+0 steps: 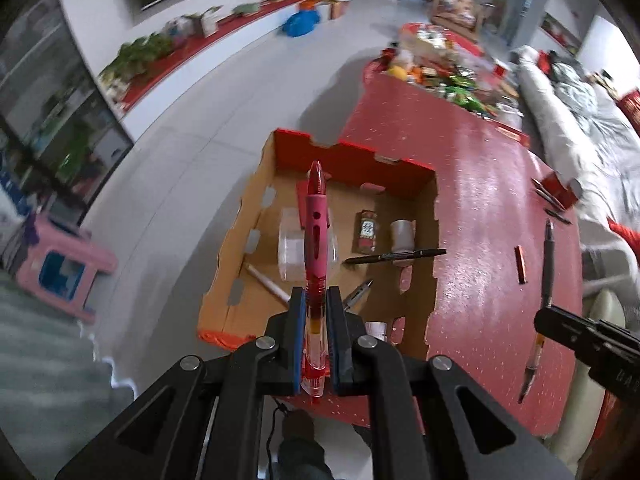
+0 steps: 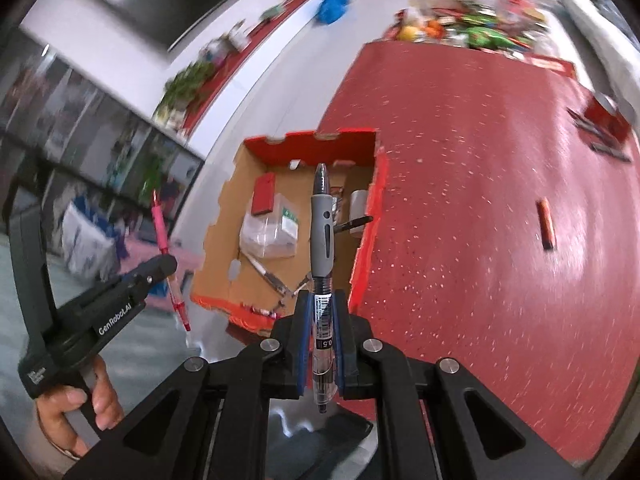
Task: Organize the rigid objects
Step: 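Bring both held pens over the opening of the cardboard box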
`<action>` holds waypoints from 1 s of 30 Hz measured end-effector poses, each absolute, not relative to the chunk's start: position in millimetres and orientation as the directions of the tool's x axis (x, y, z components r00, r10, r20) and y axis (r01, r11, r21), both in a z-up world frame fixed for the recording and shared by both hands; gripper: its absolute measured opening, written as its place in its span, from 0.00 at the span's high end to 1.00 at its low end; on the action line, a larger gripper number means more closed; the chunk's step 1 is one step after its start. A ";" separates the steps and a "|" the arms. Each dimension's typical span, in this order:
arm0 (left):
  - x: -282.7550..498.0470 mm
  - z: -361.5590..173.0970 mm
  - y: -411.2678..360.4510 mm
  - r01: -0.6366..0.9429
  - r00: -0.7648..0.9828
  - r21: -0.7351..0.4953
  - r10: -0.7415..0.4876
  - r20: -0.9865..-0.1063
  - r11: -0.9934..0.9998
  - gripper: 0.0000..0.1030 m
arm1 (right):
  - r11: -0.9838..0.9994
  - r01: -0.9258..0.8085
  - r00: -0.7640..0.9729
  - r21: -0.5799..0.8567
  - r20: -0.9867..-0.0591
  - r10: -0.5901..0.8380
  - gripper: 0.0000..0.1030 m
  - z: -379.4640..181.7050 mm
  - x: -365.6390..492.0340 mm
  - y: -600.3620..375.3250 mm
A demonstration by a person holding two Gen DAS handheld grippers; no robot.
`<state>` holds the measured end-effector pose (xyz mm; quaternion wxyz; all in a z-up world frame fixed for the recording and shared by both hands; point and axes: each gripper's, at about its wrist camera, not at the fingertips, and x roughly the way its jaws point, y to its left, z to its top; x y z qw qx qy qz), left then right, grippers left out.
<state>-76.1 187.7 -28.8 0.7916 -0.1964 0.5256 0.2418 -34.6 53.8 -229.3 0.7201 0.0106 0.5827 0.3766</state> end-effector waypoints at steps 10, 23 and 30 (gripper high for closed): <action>-82.6 -34.0 177.0 -0.705 0.271 -0.043 0.212 -0.939 0.708 0.90 | 0.588 -0.652 -0.105 0.478 -0.825 0.555 0.90 -243.0 -19.2 72.8; -65.7 -27.4 154.3 -0.712 0.249 -0.018 0.228 -0.941 0.702 0.90 | 0.521 -0.683 -0.187 0.512 -0.812 0.553 0.90 -255.3 -7.6 65.9; -55.5 -25.5 154.9 -0.709 0.242 -0.019 0.218 -0.946 0.705 0.90 | 0.518 -0.666 -0.196 0.537 -0.796 0.572 0.89 -257.4 0.8 62.1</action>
